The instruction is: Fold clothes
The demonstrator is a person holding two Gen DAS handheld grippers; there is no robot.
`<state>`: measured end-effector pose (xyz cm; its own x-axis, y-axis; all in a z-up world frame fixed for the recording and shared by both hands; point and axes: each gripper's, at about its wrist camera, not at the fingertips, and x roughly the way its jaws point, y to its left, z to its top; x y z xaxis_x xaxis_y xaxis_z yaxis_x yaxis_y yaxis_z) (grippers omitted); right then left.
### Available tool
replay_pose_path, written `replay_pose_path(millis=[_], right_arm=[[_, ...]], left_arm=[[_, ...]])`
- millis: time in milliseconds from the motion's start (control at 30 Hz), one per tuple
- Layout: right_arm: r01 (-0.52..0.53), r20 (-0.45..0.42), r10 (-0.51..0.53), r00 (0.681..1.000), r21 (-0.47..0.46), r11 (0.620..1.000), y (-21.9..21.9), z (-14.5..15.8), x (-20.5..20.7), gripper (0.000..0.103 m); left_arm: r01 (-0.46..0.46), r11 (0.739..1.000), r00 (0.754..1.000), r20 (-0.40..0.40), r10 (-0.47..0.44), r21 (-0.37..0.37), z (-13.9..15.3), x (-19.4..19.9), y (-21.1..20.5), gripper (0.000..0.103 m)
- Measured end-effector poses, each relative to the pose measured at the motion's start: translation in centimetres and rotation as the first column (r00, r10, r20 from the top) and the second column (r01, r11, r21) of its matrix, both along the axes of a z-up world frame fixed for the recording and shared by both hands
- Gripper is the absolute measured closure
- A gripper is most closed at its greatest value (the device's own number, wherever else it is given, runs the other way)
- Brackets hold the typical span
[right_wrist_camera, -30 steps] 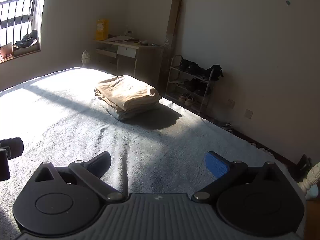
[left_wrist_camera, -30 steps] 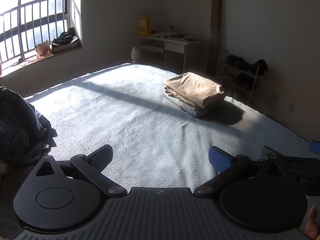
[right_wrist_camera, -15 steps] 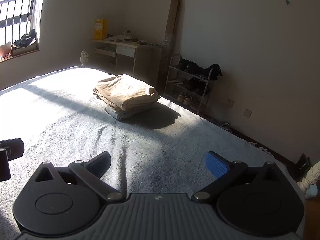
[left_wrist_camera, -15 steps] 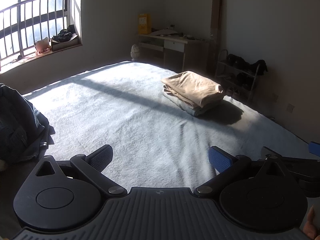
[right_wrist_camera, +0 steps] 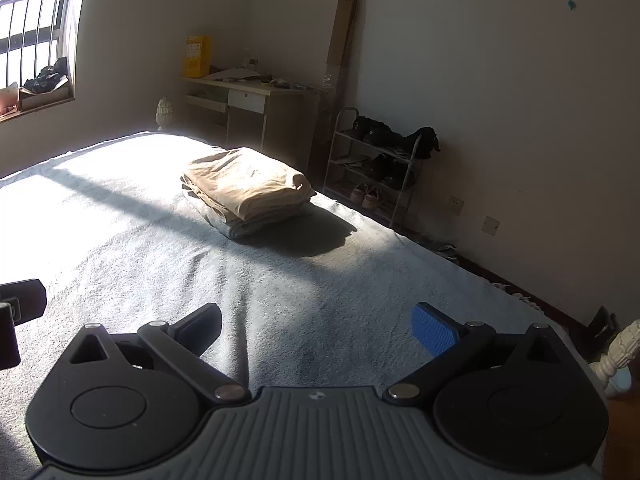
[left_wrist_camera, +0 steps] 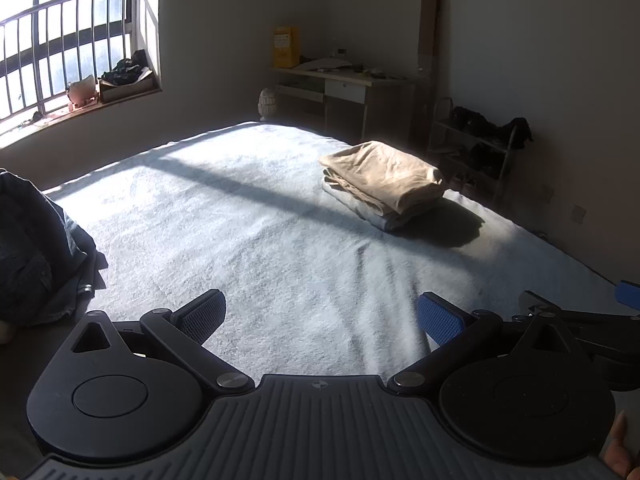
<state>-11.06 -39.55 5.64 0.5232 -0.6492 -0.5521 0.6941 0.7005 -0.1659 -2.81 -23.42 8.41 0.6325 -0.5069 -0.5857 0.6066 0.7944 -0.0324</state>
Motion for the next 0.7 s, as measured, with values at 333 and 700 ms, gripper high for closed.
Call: replay_pose_path(millis=[333, 700], right_arm=[[0.002, -0.006, -0.002, 1.0, -0.003, 1.0, -0.21, -0.09, 0.01, 0.0], [0.006, -0.008, -0.006, 1.0, 0.0, 1.0, -0.45, -0.22, 0.08, 0.0]], left_arm=[[0.0, 1.0, 1.0, -0.002, 0.0, 0.01, -0.07, -0.16, -0.32, 0.0], [0.011, 1.0, 1.0, -0.019, -0.011, 0.022, -0.3, -0.13, -0.63, 0.0]])
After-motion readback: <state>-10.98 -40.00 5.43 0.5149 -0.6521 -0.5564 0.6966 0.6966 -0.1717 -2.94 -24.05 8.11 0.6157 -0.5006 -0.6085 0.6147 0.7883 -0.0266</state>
